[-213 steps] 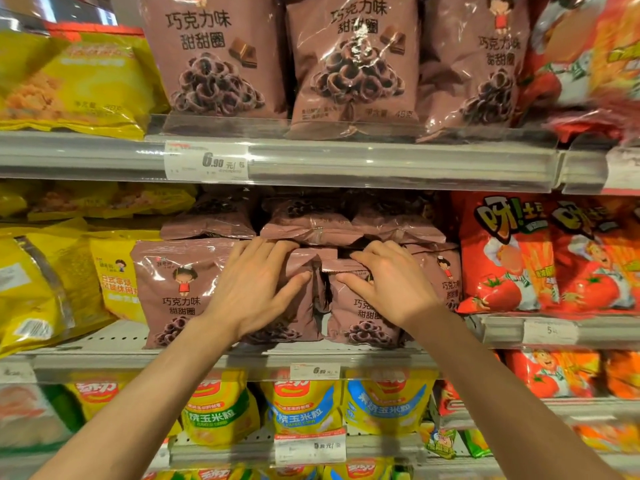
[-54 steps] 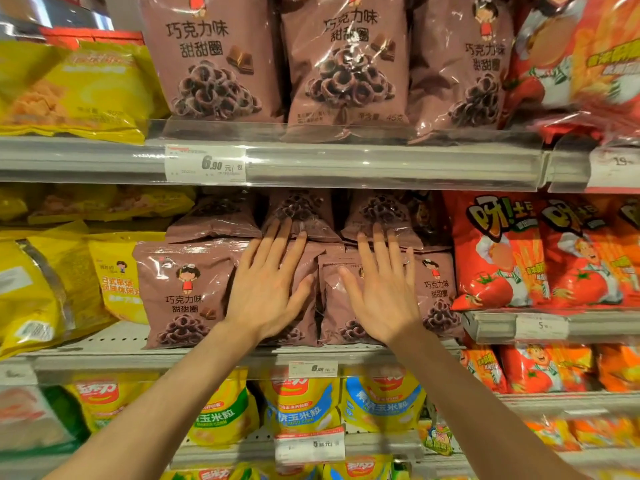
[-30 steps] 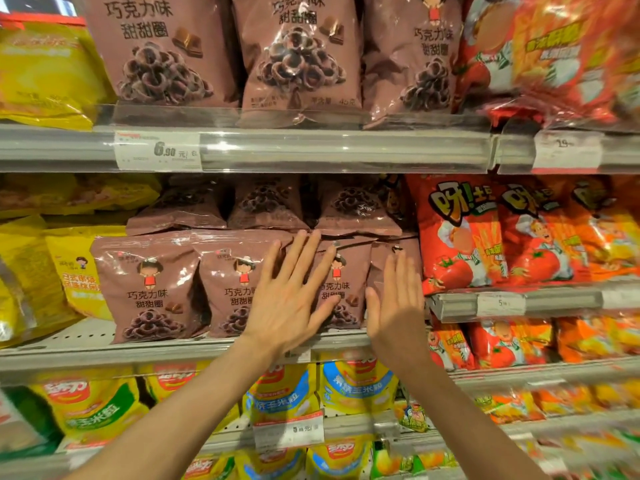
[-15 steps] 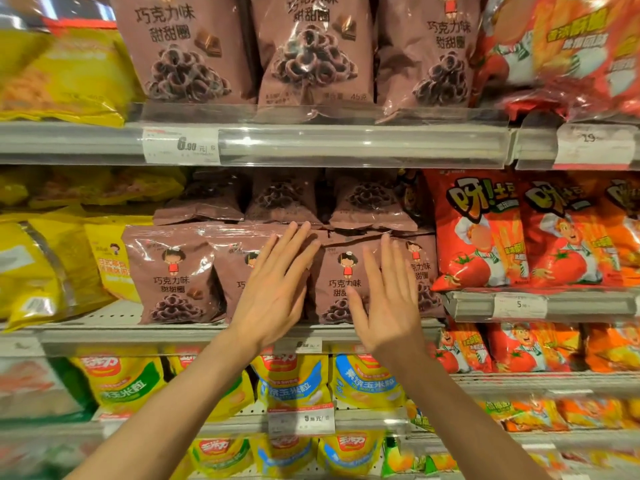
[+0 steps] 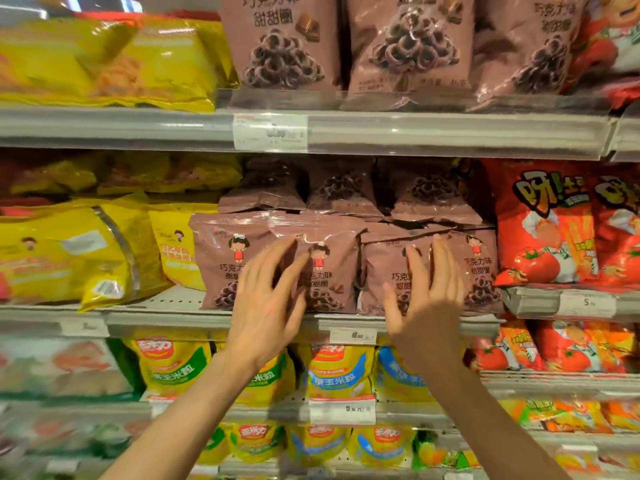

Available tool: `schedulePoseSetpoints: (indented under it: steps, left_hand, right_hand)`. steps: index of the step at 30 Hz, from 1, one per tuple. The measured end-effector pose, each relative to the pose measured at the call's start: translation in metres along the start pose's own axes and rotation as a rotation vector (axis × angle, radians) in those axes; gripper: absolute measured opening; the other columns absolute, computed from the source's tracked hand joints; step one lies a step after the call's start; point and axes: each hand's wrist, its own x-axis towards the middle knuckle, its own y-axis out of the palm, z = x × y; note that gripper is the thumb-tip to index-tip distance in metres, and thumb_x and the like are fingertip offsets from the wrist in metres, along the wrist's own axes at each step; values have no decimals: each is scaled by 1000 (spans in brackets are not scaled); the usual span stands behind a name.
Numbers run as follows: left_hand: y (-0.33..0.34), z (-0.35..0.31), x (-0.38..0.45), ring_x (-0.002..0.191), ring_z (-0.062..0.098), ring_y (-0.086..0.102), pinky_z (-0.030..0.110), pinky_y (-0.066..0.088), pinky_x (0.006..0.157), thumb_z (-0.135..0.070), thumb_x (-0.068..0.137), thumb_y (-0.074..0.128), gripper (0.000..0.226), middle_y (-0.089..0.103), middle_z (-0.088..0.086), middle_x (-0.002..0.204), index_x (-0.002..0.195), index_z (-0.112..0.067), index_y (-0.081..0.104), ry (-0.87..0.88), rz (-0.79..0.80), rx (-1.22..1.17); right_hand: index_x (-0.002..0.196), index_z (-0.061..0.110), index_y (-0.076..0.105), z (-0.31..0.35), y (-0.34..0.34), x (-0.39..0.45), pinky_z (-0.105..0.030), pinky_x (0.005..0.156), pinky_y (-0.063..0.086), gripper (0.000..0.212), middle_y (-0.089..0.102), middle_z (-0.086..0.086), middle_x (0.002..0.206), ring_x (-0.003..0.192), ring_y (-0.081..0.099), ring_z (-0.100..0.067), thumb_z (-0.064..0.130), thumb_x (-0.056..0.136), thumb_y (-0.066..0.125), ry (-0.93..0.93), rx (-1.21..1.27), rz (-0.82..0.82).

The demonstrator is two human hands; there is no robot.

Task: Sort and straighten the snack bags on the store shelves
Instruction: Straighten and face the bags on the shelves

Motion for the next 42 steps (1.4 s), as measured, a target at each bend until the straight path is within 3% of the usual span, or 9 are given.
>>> schedulePoseSetpoints:
  steps: [5,10,16,19,22,25,30,36,42]
  left_hand:
    - [-1,18,17,152,36,28,51,28,121,-39,94,71,69,33,19,164,154,-15,47,173,72,103]
    - [12,20,34,154,35,29,50,27,122,-54,95,64,74,32,17,166,155,-19,42,189,197,224]
    - [21,15,37,153,36,31,48,29,116,-55,95,63,72,33,17,166,154,-18,45,169,206,193]
    - [15,23,34,158,33,21,49,33,118,-53,98,58,72,24,14,170,158,-18,38,195,219,114]
    - [5,33,28,160,25,9,44,26,124,-41,102,56,68,16,7,172,161,-18,32,209,212,-8]
    - [-6,40,21,159,24,17,39,21,124,-33,102,57,60,23,7,171,157,-15,40,193,138,-63]
    - [-26,75,0,146,37,39,53,36,115,-27,95,66,51,40,16,160,143,-13,56,62,-27,-14]
    - [-29,111,-9,160,33,2,57,30,122,-53,97,56,74,6,15,173,160,-19,34,-67,107,52]
    - [-15,99,-3,160,30,-9,46,29,121,-61,101,47,79,-3,13,173,164,-22,20,-88,157,75]
  right_hand:
    - [153,16,46,26,14,0,-62,123,20,63,23,-19,168,156,18,-37,41,96,54,-18,-178,80]
    - [160,24,33,19,22,5,-63,120,24,69,22,-12,169,153,27,-39,47,96,48,13,-276,186]
    - [161,28,27,17,13,11,-57,125,14,72,17,-6,171,155,18,-34,45,92,37,59,-210,310]
    - [159,23,34,26,8,8,-52,124,12,69,18,-10,170,154,17,-33,43,94,46,49,-166,245]
    - [154,15,42,37,7,6,-55,124,19,66,24,-14,168,154,23,-34,38,94,55,15,-147,153]
    - [151,9,46,50,11,5,-57,122,24,64,27,-17,167,154,26,-34,38,96,60,-40,-155,104]
    - [148,8,51,85,26,7,-62,120,24,64,31,-20,164,154,27,-37,40,95,64,-147,-108,65]
    - [159,17,35,109,52,12,-65,120,20,81,18,-17,169,157,15,-35,63,95,54,-190,-171,198]
    - [163,27,20,99,48,24,-59,126,3,85,0,-7,173,159,-8,-24,63,92,51,-122,-227,369]
